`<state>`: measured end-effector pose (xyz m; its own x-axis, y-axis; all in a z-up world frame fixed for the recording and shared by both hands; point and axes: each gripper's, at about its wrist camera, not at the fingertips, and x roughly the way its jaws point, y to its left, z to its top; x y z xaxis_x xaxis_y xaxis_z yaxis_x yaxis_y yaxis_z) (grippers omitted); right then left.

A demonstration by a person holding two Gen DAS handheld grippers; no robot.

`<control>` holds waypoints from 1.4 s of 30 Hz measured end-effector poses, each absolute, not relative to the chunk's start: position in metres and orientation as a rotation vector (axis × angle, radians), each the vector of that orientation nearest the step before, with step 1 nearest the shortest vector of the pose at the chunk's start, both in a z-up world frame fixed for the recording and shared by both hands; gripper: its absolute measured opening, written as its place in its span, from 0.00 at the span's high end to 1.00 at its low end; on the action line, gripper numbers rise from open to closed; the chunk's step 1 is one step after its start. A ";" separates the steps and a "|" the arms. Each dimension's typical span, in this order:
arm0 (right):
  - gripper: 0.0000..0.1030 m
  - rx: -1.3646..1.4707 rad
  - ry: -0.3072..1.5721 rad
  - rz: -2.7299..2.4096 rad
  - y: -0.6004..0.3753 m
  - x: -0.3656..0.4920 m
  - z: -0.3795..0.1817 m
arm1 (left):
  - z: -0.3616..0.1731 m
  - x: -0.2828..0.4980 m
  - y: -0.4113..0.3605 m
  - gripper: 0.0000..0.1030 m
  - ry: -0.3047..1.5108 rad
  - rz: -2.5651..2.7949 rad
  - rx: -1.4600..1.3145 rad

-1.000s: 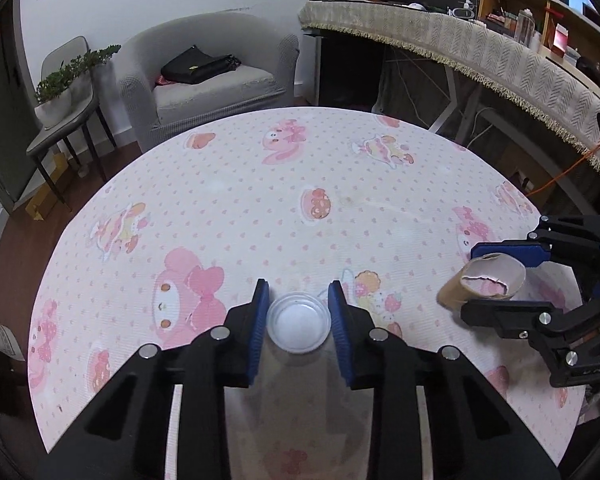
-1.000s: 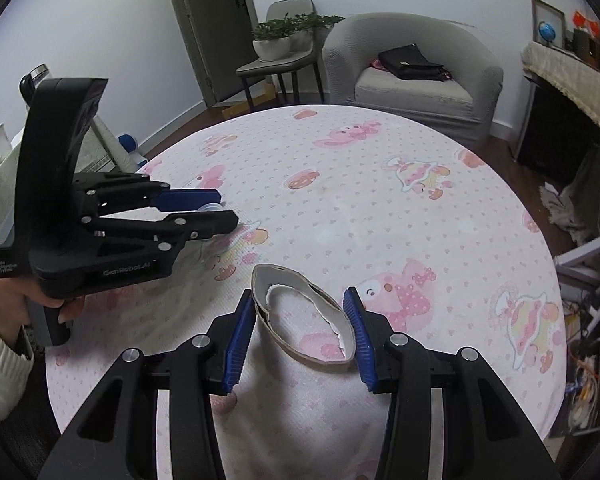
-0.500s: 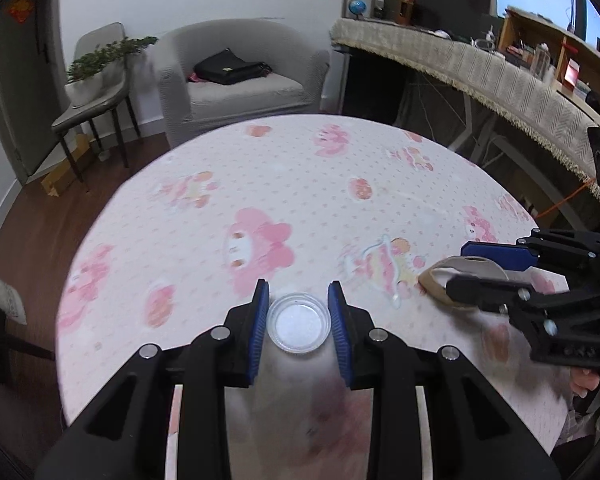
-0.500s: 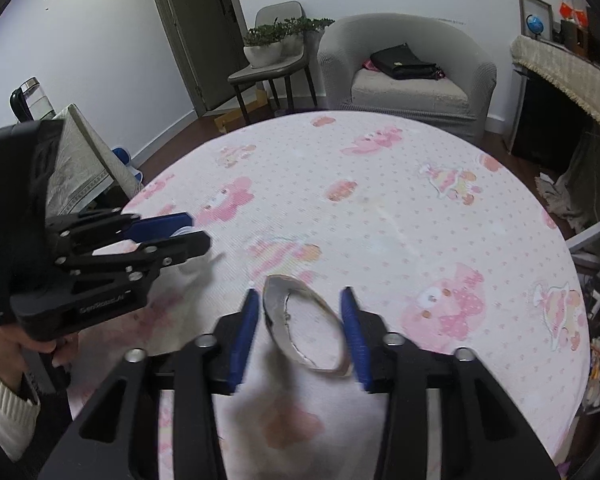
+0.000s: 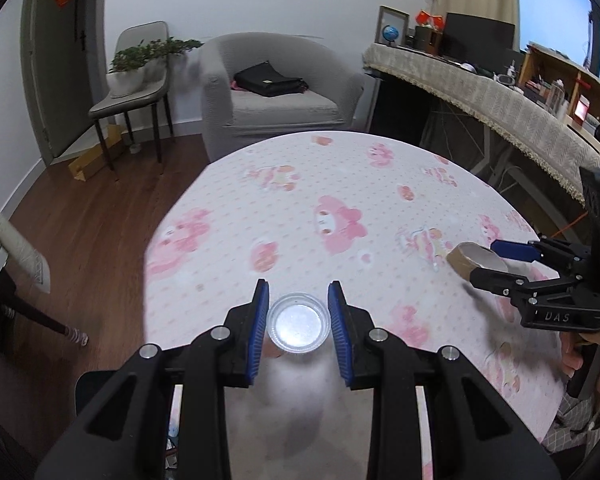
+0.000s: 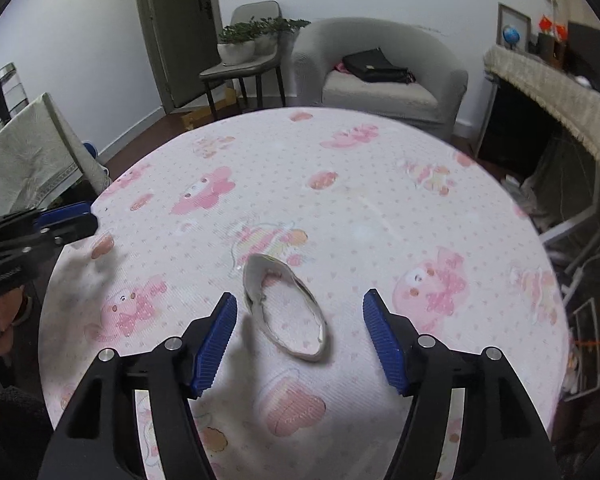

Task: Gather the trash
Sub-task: 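Carry the white cap and tan cardboard ring over the teal bin with both tools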

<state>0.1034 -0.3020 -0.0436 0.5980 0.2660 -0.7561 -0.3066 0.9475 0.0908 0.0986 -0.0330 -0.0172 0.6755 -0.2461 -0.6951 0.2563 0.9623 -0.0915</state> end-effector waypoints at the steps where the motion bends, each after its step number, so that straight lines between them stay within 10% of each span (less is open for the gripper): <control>1: 0.46 -0.053 0.880 0.328 -0.301 0.105 -0.046 | -0.018 0.098 -0.027 0.69 0.781 -0.275 0.004; 3: 0.63 -0.047 0.872 0.327 -0.300 0.106 -0.044 | -0.019 0.098 -0.018 0.69 0.783 -0.261 -0.008; 7: 0.66 -0.045 0.871 0.335 -0.289 0.110 -0.041 | -0.020 0.097 -0.001 0.69 0.780 -0.237 -0.029; 42: 0.66 -0.117 0.824 0.701 -0.029 0.107 -0.027 | -0.136 0.081 0.213 0.68 1.072 0.050 -0.080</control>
